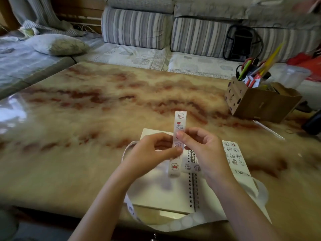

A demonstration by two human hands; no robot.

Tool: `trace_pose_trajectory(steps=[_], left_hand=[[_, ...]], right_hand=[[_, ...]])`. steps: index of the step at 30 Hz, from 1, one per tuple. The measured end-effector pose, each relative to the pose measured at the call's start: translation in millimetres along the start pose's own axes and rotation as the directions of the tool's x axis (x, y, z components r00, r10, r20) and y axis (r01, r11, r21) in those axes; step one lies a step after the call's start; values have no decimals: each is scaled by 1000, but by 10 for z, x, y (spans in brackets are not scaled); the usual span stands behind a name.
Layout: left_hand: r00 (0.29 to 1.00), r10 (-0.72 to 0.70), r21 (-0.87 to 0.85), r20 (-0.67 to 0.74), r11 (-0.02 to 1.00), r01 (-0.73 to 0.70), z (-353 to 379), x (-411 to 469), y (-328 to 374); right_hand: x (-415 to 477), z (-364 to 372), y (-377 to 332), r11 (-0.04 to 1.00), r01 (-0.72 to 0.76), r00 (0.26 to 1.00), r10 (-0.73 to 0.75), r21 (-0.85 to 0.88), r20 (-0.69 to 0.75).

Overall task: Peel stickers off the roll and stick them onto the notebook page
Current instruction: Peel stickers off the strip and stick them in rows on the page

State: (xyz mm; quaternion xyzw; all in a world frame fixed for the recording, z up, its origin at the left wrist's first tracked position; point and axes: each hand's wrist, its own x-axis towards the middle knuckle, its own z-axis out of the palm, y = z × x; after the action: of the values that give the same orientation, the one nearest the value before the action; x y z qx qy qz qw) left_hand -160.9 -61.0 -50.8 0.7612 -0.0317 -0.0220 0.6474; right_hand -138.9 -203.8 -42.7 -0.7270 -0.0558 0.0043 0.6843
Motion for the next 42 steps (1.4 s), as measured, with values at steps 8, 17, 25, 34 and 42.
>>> trace_pose_trajectory(steps=[8,17,25,34,42], left_hand=[[980,-20,-288,-196,957,-38,14,31,22],[963,44,-270,-264,956,-118,203,5,56],[974,85,-245,-211,960,-137,289,-37,51],[974,110,-210,-198,966,-151,306,-25,21],[975,74,-211,-207,970,-119,332,-43,-2]], right_hand=[[-137,-65,89,996,3,993,8,-92,114],[-118,-208,-5,971,226,972,-230,-82,-39],[-152,-192,13,945,279,952,-295,-171,-76],[-159,-231,-21,942,277,955,-291,-189,-52],[-140,-250,24,938,240,964,-261,-251,-51]])
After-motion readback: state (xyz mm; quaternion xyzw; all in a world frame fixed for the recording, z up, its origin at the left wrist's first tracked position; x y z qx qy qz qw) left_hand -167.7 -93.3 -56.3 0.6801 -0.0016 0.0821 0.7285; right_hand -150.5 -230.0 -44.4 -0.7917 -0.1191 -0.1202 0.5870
